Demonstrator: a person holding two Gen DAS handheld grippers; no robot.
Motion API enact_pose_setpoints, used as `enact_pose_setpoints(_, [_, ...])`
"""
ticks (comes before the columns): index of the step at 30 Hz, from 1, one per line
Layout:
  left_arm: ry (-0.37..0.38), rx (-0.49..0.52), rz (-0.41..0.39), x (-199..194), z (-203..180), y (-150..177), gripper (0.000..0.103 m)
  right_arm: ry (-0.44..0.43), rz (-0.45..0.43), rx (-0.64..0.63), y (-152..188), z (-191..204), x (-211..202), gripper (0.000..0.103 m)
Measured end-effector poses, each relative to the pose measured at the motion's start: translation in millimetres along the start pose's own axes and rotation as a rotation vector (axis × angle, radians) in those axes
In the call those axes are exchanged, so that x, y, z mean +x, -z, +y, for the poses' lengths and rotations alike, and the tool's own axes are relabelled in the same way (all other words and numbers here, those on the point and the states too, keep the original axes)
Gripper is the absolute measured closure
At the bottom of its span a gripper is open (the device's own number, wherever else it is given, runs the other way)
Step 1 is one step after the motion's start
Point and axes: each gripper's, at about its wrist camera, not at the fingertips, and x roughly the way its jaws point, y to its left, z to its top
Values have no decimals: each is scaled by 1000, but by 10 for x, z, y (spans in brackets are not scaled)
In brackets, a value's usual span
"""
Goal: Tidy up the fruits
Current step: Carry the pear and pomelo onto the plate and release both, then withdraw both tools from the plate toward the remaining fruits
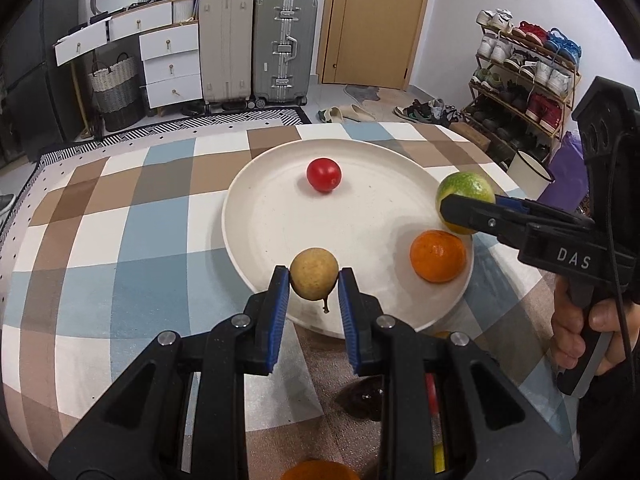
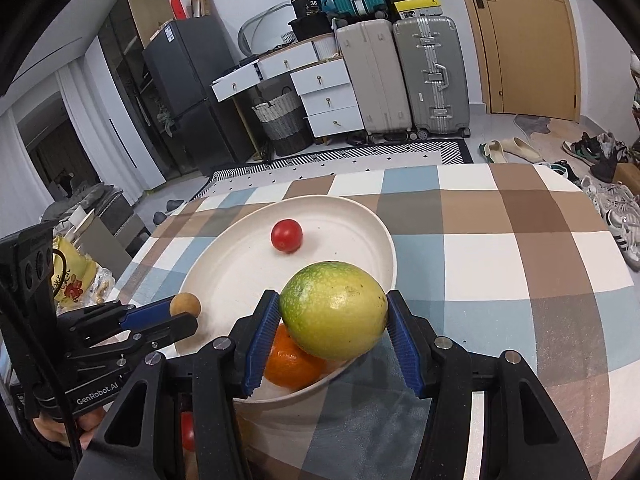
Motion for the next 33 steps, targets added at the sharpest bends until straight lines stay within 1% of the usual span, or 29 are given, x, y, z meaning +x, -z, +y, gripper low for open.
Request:
enact_pose_setpoints(4, [8, -14, 4, 32, 21, 2, 81, -2, -3, 5, 8, -8, 43, 49])
enact_pose_setpoints(13, [-5, 1, 3, 18, -12, 13, 81, 4, -13, 2, 19, 40, 40, 48])
enact_pose_setpoints(15, [-9, 2, 5, 27, -12, 16, 80, -2, -32, 0, 6, 61, -3, 48])
enact_pose_setpoints(17, [-13, 6, 4, 31, -27, 20, 80, -3, -78, 3, -14, 68, -87, 48])
enact_pose_setpoints(19, [-9, 7, 7, 20, -42, 21, 78, -23, -102, 10, -38, 58, -158, 48])
enact_pose_setpoints(21, [7, -5, 8, 8, -34, 8, 65, -31, -132, 16, -53, 44, -226, 47])
enact_pose_setpoints(22, [15, -13, 5, -6, -34, 1, 60, -27, -136, 17, -60, 41, -244, 44])
enact_pose_setpoints(23, [14, -18, 8, -12, -37, -4, 44, -24, -140, 14, -64, 43, -261, 42])
enact_pose_setpoints(24, [-1, -26, 10, -18, -36, -6, 24, -21, -154, 7, -63, 53, -281, 38])
enact_pose_setpoints(25, [-11, -32, 2, -41, -26, -6, 18, -21, -161, 4, -65, 59, -298, 28])
enact_pose_setpoints(28, [-4, -50, -19, -90, 1, -14, 16, -47, -172, -1, -72, 84, -338, 14])
enact_pose_setpoints(29, [-9, -55, -20, -101, 12, -20, 14, -50, -174, -4, -74, 93, -352, 8])
enact_pose_setpoints(31, [-28, -62, -35, -144, 27, -23, 5, -43, -184, -6, -72, 111, -383, 1])
enact_pose_setpoints(32, [-35, -65, -45, -167, 25, -20, 1, -44, -189, -6, -67, 114, -395, 1])
enact_pose_setpoints(33, [-36, -68, -57, -194, 32, -17, 1, -45, -190, -7, -62, 120, -400, 0])
